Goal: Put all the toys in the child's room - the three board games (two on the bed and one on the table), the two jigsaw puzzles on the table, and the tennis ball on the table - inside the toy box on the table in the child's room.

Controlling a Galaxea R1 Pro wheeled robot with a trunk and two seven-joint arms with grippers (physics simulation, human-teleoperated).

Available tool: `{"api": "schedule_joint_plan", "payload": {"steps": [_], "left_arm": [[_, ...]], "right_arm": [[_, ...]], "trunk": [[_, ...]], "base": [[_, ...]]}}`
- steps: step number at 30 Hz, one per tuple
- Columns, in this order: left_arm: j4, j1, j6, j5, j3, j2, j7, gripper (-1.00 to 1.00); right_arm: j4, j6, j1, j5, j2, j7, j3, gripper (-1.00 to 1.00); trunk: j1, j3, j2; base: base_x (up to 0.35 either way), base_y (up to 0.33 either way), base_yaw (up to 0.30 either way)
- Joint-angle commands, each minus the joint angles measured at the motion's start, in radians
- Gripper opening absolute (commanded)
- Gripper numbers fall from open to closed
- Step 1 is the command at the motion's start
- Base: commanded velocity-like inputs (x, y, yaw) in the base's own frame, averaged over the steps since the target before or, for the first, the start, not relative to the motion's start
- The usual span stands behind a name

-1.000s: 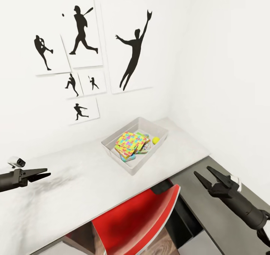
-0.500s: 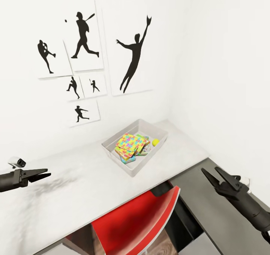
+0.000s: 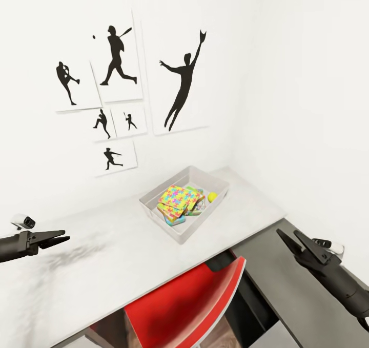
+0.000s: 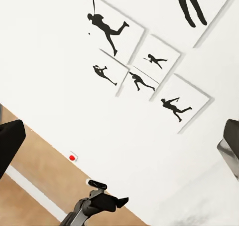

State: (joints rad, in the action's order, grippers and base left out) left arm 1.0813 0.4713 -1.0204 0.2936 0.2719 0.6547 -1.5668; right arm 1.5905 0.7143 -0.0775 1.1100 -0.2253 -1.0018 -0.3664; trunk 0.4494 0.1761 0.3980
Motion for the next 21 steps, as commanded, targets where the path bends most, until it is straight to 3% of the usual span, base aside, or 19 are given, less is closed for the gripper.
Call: {"api": "schedule_joint_plan", "payload": {"steps": [1, 21], "left_arm": [[0.000, 0.001, -0.011, -0.001, 0.000, 0.000, -0.004, 1.00], [0.000, 0.000, -0.001, -0.001, 0.000, 0.000, -0.004, 1.00]], "right_arm": [[0.000, 0.004, -0.001, 0.004, 0.000, -0.001, 0.000, 1.00], [-0.001, -0.029, 0.001, 0.002, 0.001, -0.004, 0.001, 1.00]], "trunk": [[0.001, 0.000, 0.002], [0.001, -0.032, 0.002]], "base": [[0.000, 0.000, 0.000], [0.000, 0.000, 0.000]]}}
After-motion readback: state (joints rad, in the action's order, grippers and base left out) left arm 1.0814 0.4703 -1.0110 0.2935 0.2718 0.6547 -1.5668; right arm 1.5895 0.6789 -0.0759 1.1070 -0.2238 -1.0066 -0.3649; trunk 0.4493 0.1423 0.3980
